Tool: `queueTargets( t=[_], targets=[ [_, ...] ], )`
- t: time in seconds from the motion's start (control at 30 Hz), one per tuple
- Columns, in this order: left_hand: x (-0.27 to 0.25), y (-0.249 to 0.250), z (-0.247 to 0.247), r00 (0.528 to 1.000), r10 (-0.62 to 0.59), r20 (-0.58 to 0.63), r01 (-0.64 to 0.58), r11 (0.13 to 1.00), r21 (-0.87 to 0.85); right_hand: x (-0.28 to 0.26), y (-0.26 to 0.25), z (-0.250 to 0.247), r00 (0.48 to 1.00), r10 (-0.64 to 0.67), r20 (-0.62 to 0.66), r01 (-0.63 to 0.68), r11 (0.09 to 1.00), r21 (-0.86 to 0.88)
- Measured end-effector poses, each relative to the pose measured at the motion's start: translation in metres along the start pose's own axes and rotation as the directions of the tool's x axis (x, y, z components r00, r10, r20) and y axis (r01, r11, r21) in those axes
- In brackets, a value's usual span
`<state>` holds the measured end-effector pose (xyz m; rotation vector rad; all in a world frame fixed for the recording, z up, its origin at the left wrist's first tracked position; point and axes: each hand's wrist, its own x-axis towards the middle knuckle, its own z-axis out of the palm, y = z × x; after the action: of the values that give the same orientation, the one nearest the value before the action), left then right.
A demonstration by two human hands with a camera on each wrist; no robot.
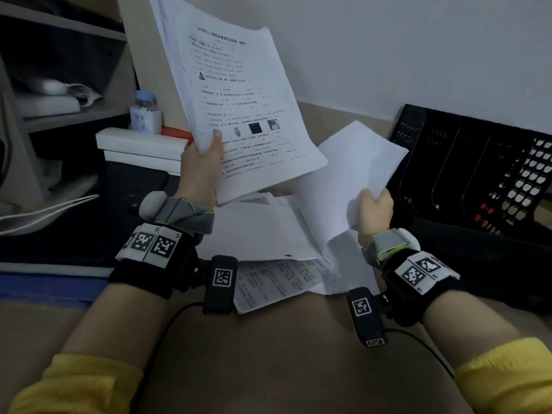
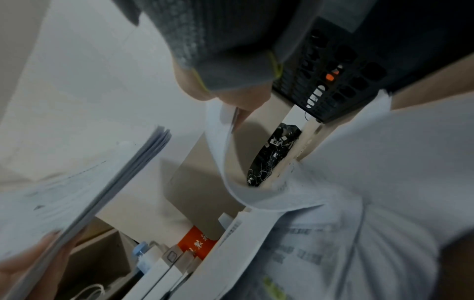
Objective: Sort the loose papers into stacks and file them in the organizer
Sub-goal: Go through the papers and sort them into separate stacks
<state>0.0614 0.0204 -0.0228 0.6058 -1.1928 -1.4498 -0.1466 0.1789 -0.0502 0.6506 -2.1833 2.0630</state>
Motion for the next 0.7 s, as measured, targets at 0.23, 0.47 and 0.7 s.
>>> queueTargets(
  t=[0.23,0.47,0.7],
  targets=[
    [-0.002,0.0,0.003,0.998,0.02,-0.051,-0.02,1.0,0.006,-0.012,-0.003,0.011,0.963,-0.017,0.27,0.039,0.996,-0.075],
    [-0.006,0.011,0.003,0.997,0.039,-0.067,-0.044,0.996,-0.075,-0.028,-0.001,0.027,0.701,0.129,0.701,0.173,0.923,-0.343],
    [-0.006,0.007,0.005,1.0,0.004,-0.015,-0.006,0.994,-0.106,-0.027,0.015,0.021,0.559,0.274,0.783,0.34,0.785,-0.518]
  ],
)
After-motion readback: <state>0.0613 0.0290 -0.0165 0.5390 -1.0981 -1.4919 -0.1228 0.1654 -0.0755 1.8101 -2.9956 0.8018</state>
